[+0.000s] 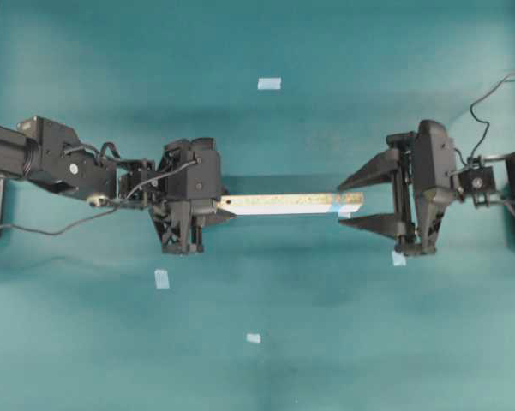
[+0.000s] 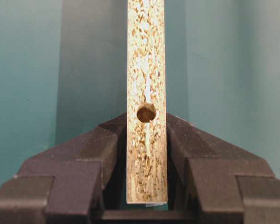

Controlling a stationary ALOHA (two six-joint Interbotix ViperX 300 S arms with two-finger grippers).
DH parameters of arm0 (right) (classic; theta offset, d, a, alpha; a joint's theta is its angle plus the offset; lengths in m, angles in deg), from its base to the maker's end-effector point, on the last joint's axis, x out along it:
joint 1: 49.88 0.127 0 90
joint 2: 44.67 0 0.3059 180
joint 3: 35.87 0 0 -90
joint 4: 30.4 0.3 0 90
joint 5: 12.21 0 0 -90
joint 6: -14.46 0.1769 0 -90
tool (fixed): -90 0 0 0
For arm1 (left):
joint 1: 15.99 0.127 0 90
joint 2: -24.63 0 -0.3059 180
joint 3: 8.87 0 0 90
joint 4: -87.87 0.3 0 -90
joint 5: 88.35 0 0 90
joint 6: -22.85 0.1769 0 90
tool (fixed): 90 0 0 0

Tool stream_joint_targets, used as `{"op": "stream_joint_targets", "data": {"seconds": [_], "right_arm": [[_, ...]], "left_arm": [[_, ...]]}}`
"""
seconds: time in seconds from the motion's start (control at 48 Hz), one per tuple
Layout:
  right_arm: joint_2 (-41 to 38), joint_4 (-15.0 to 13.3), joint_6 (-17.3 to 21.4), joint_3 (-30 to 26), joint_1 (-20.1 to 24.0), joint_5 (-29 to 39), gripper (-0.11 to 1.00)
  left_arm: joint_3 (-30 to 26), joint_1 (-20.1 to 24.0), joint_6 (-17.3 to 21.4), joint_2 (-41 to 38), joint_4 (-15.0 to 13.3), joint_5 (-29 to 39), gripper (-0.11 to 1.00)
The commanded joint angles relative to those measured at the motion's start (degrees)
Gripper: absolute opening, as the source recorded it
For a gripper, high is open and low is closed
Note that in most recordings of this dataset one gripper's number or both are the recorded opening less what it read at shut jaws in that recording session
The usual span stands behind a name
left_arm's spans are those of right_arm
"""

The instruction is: Move the wooden board into place and insert the rod into its hole.

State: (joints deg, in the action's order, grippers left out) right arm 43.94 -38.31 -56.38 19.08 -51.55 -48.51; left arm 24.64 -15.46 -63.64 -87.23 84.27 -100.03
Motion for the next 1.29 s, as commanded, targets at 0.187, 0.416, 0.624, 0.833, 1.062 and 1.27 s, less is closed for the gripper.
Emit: {"op": "stream_joint_targets", "data": {"seconds": [0.187, 0.416, 0.624, 0.833, 1.062, 1.27], "right_arm": [[4.31, 0.09, 0.09, -1.14, 0.09, 3.96, 0.75], [8.17, 0.18, 0.09, -1.67, 0.09, 9.14, 0.77], [12.13, 0.62, 0.18, -1.76, 0.09, 13.10, 0.77], [14.77, 1.23, 0.18, -1.67, 0.09, 14.85, 0.77], [16.35, 1.23, 0.18, -1.23, 0.09, 14.94, 0.77], [17.84, 1.23, 0.09, -0.18, 0.09, 15.03, 0.77]], "left_arm": [[-0.44, -0.09, -0.26, 0.88, 0.00, -0.26, 0.24], [-0.62, -0.09, 0.00, 0.97, 0.00, 0.00, 0.24], [-0.53, -0.09, 0.00, 1.05, 0.00, 2.02, 0.24], [-0.62, -0.09, 0.00, 2.11, 0.00, 3.43, 0.66], [-0.35, -0.09, 0.09, 5.89, 0.00, 5.71, 0.69], [-0.18, -0.09, 0.09, 11.95, 0.09, 10.99, 0.69]]}}
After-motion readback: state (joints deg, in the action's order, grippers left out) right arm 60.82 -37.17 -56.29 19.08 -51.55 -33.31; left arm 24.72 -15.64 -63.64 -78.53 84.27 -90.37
